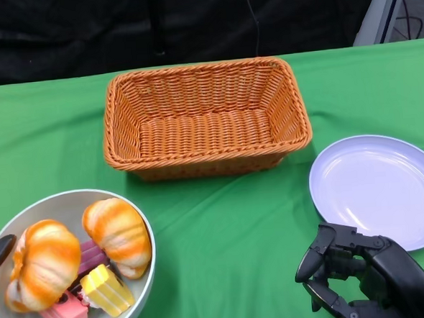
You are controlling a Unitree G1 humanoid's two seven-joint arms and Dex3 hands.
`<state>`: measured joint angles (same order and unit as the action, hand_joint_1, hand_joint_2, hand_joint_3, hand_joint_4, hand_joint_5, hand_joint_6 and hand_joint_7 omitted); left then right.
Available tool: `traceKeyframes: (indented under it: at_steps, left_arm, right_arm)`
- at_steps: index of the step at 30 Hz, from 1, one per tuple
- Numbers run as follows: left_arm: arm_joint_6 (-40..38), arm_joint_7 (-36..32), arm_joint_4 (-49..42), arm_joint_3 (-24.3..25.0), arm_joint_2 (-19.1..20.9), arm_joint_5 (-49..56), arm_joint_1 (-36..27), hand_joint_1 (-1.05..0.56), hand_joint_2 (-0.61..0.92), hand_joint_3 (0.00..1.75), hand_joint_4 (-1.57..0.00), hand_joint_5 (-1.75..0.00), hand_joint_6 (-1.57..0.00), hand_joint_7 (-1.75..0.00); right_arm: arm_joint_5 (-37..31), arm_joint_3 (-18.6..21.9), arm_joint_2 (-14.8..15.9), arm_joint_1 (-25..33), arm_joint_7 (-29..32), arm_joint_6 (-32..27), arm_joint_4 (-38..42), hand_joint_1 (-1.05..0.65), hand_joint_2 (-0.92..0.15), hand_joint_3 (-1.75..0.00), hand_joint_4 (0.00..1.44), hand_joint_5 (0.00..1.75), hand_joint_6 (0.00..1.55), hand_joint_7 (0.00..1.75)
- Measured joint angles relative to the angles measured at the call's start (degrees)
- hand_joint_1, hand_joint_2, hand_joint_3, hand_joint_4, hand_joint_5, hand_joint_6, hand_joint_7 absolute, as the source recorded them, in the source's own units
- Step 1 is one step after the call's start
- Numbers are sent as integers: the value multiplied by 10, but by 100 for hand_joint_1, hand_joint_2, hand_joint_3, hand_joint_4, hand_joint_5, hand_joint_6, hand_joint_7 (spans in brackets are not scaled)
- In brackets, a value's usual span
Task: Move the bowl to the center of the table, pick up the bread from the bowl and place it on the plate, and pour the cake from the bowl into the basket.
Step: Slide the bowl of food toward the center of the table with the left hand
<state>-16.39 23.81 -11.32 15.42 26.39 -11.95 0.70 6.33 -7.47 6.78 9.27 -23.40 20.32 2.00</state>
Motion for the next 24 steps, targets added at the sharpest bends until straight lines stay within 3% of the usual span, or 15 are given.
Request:
traceKeyframes:
  at_steps: [9, 14, 24]
  left_arm:
    - [-178, 32, 4, 42, 1, -117, 31, -80, 92, 34, 0, 0, 0, 0]
    - [-277, 62, 26, 46, 25, -162, 34, -73, 92, 39, 0, 0, 0, 0]
    - [-339, 88, 45, 49, 28, -203, 34, -67, 92, 47, 0, 0, 0, 0]
  right_arm:
    - [-3, -7, -1, -1, 3, -3, 0, -14, -64, -83, 70, 164, 68, 130]
    - [-3, -7, -1, -2, 5, -4, 0, -17, -64, -82, 71, 163, 69, 130]
    - [-3, -8, -2, -5, 6, -4, 0, -15, -64, -81, 71, 164, 69, 130]
